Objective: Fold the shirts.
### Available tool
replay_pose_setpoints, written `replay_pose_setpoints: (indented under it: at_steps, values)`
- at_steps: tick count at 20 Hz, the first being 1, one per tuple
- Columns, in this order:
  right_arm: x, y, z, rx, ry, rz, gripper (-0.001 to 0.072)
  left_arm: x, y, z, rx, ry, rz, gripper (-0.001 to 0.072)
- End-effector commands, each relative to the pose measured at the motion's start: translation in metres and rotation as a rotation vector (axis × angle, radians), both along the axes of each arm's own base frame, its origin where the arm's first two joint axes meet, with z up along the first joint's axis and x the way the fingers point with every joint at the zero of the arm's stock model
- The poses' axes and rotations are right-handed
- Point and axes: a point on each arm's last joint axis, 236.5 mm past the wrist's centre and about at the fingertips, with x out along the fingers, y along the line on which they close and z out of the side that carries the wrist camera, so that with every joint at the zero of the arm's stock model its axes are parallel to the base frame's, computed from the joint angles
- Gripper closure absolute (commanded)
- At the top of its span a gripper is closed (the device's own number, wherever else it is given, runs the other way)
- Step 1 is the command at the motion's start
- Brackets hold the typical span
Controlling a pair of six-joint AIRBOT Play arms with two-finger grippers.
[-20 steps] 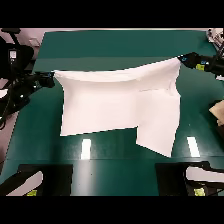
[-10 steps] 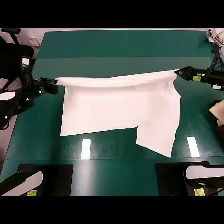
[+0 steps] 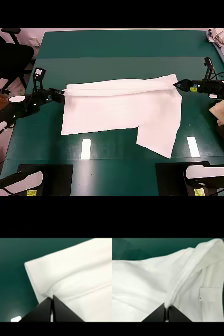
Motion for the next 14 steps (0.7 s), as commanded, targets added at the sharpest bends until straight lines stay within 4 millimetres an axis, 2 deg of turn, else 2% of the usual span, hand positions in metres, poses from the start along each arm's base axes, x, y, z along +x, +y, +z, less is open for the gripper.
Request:
replay_pose_setpoints:
  at_steps: [1,4,9,14]
  values:
    - [0.006,-0.015,-0.013,-0.039,0.008,-0.037,0.0689,-0.004,-0.006,-0.014,-0.015,0.038,-0.026,0.0686]
    - [0.012,-0.013,-0.023,-0.022,0.029,-0.030,0.0690,-0.005,-0.005,-0.015,-0.004,0.041,-0.030,0.0686]
    - [0.003,-0.001,-0.044,0.034,0.096,0.007,0.0690,-0.008,-0.007,-0.017,0.005,0.047,-0.047,0.0686]
    - [0.001,0.003,-0.044,0.044,0.103,0.019,0.0690,-0.016,-0.009,-0.025,0.041,0.074,-0.093,0.0686]
